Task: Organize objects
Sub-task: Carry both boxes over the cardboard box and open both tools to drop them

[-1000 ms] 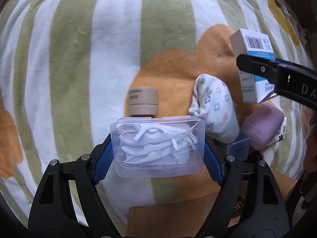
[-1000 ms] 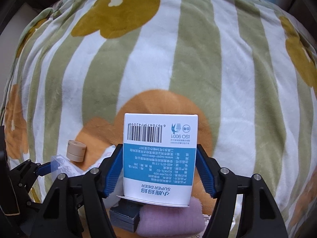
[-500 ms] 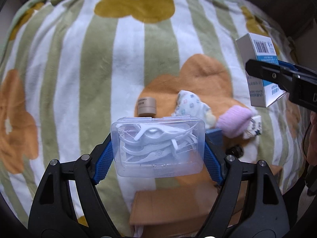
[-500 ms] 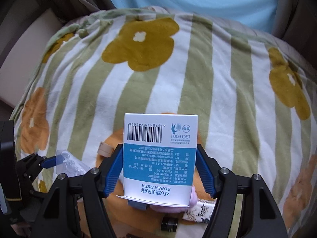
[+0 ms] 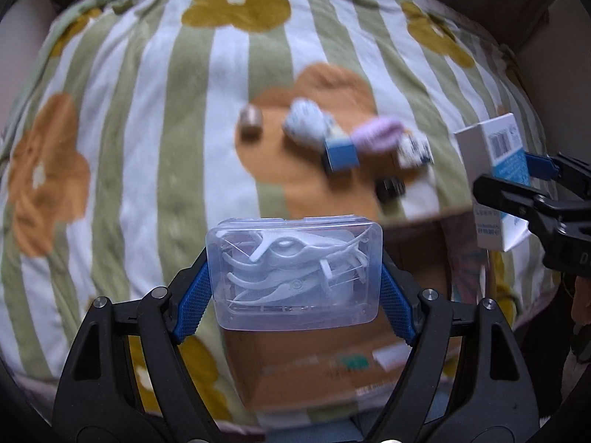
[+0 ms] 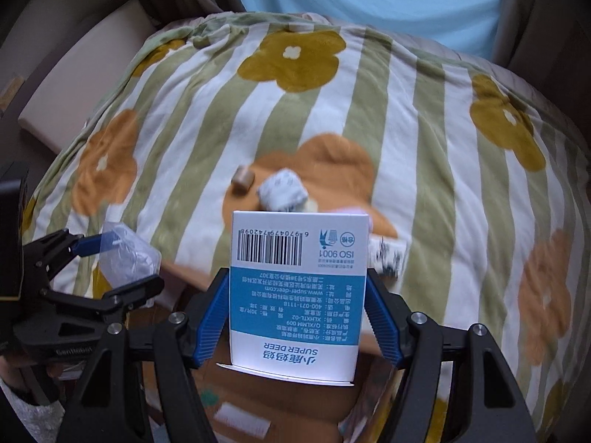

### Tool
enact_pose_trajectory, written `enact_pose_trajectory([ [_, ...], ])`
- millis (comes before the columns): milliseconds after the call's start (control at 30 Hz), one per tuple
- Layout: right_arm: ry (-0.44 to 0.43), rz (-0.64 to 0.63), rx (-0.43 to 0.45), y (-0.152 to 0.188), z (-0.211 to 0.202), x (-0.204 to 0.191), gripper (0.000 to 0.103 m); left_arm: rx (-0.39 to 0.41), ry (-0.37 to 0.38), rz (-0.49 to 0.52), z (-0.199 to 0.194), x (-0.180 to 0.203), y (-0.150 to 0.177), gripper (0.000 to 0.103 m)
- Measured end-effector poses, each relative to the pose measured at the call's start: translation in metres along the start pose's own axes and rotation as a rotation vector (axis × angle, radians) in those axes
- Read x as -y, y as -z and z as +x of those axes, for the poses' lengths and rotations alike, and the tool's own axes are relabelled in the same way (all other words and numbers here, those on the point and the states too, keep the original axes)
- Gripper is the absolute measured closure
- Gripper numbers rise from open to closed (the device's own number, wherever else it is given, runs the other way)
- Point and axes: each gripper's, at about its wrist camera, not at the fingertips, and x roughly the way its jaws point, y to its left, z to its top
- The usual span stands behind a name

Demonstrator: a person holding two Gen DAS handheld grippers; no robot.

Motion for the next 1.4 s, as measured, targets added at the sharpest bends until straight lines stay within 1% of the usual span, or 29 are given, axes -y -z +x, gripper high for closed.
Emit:
enact_pose_trajectory([
  [100,0.008,0.032,-0.035,0.035,0.001,0.0,0.038,-0.037,0.009,-0.005,0.01,0.005,0.026,0.025],
  [167,0.009,0.053,-0.055,0.052,0.006,0.003,0.038,-0.046,-0.002,0.002,0.019,0.009,0.041,0.025],
  [267,0.025,0.057,-0.059,0.073,0.017,0.004,0.038,-0.057,-0.025,0.011,0.036,0.013,0.056,0.025],
  [300,0.04,0.049,-0.06,0.08,0.024,0.003,0.038,-0.062,-0.027,0.01,0.043,0.013,0.06,0.025],
  [333,0.039,0.01,-0.069,0.083,0.028,0.003,0.038,-0.065,-0.029,0.008,0.047,0.013,0.062,0.025],
  [367,0.026,-0.088,-0.092,0.089,0.036,0.002,0.038,-0.07,-0.032,0.005,0.052,0.013,0.064,0.025],
  [433,0.021,-0.081,-0.096,0.098,0.047,0.005,0.038,-0.069,-0.033,0.0,0.061,0.012,0.067,0.025],
  [567,0.021,-0.052,-0.107,0.106,0.063,0.011,0.038,-0.074,-0.029,0.001,0.071,0.012,0.067,0.025],
  [767,0.031,-0.052,-0.103,0.105,0.07,0.019,0.038,-0.068,-0.029,0.021,0.076,0.013,0.062,0.025],
  [833,0.036,-0.062,-0.103,0.104,0.072,0.018,0.038,-0.065,-0.046,0.038,0.075,0.017,0.06,0.024],
  [867,0.037,-0.067,-0.105,0.104,0.073,0.018,0.038,-0.069,-0.068,0.046,0.076,0.018,0.059,0.024],
  [900,0.034,-0.065,-0.111,0.104,0.074,0.019,0.038,-0.073,-0.077,0.05,0.076,0.019,0.059,0.019],
  [933,0.025,-0.054,-0.121,0.104,0.076,0.021,0.036,-0.08,-0.087,0.051,0.077,0.02,0.058,0.01],
  [967,0.013,-0.043,-0.147,0.104,0.079,0.023,0.03,-0.083,-0.09,0.05,0.077,0.019,0.058,0.008],
  [1000,0.0,-0.039,-0.162,0.105,0.081,0.024,0.017,-0.079,-0.081,0.045,0.076,0.019,0.059,0.007],
  [1033,-0.016,-0.032,-0.166,0.106,0.081,0.025,0.01,-0.077,-0.068,0.036,0.074,0.018,0.06,0.006],
  [1067,-0.021,-0.03,-0.156,0.107,0.079,0.026,0.008,-0.079,-0.06,0.026,0.073,0.017,0.061,0.004],
  [1100,-0.027,-0.033,-0.128,0.108,0.075,0.026,0.004,-0.086,-0.061,0.015,0.073,0.016,0.061,0.0],
  [1133,-0.023,-0.043,-0.113,0.11,0.071,0.024,0.001,-0.089,-0.067,0.008,0.072,0.015,0.062,0.0],
  [1200,0.0,-0.086,-0.09,0.112,0.065,0.02,0.001,-0.088,-0.057,-0.011,0.07,0.013,0.065,0.0],
  [1267,0.026,-0.118,-0.097,0.112,0.065,0.017,0.001,-0.076,-0.053,-0.028,0.066,0.012,0.066,0.0],
  [1400,0.026,-0.151,-0.115,0.111,0.064,0.016,0.001,-0.065,-0.067,-0.032,0.063,0.013,0.064,0.0],
])
